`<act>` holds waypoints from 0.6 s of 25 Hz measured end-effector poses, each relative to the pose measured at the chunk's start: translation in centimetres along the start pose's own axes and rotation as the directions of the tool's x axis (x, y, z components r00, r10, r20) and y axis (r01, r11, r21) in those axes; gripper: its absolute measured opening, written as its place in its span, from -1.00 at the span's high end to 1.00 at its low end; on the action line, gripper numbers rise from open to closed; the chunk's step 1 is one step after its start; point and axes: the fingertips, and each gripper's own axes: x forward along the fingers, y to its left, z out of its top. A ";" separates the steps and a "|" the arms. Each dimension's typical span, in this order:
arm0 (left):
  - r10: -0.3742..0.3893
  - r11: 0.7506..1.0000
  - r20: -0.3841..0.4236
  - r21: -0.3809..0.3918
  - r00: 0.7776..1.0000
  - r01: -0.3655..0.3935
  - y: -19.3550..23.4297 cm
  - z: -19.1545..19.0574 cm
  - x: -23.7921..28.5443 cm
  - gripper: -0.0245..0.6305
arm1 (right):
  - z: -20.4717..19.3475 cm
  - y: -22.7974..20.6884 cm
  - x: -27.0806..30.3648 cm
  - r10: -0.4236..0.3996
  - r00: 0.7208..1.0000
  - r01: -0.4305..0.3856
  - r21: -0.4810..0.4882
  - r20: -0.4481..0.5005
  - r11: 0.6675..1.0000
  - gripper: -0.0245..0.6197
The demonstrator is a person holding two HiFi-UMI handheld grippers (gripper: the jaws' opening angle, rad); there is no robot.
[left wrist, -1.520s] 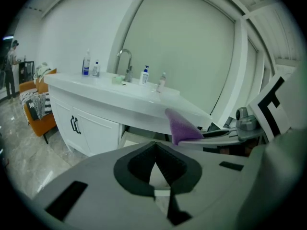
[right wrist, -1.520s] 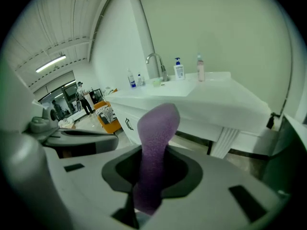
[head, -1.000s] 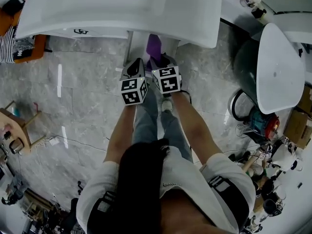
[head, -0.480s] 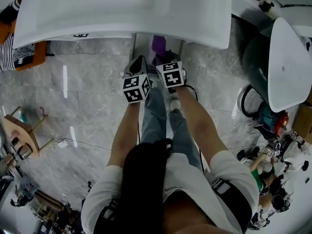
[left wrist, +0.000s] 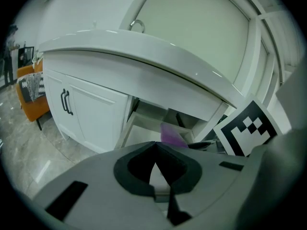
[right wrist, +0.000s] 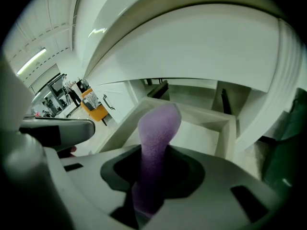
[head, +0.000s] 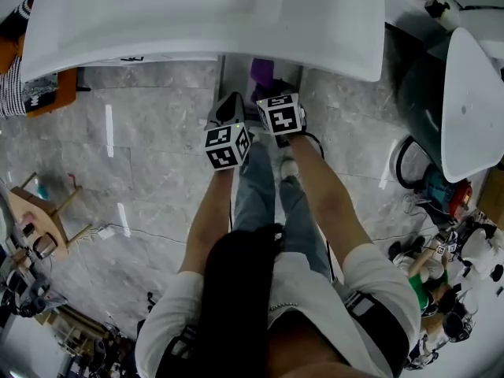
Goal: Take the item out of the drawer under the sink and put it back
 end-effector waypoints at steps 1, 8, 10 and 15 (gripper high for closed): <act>0.001 1.000 0.001 0.000 1.000 -0.001 0.1 0.1 -0.1 0.92 | 0.0 0.1 0.0 0.006 1.000 -0.006 -0.003 -0.004 1.000 0.54; 0.003 1.000 0.002 -0.002 1.000 -0.003 0.5 0.4 0.0 0.92 | -0.7 0.4 0.3 0.033 0.999 -0.032 0.017 -0.027 0.999 0.26; 0.003 1.000 0.001 0.007 1.000 -0.003 0.5 0.4 0.0 0.92 | -0.7 0.4 0.2 0.035 0.999 -0.035 0.024 -0.023 0.999 0.17; 0.003 1.000 0.008 0.018 1.000 -0.003 -0.2 0.9 -0.6 0.92 | 0.2 0.9 -1.4 0.048 0.999 -0.048 0.035 0.025 0.998 0.08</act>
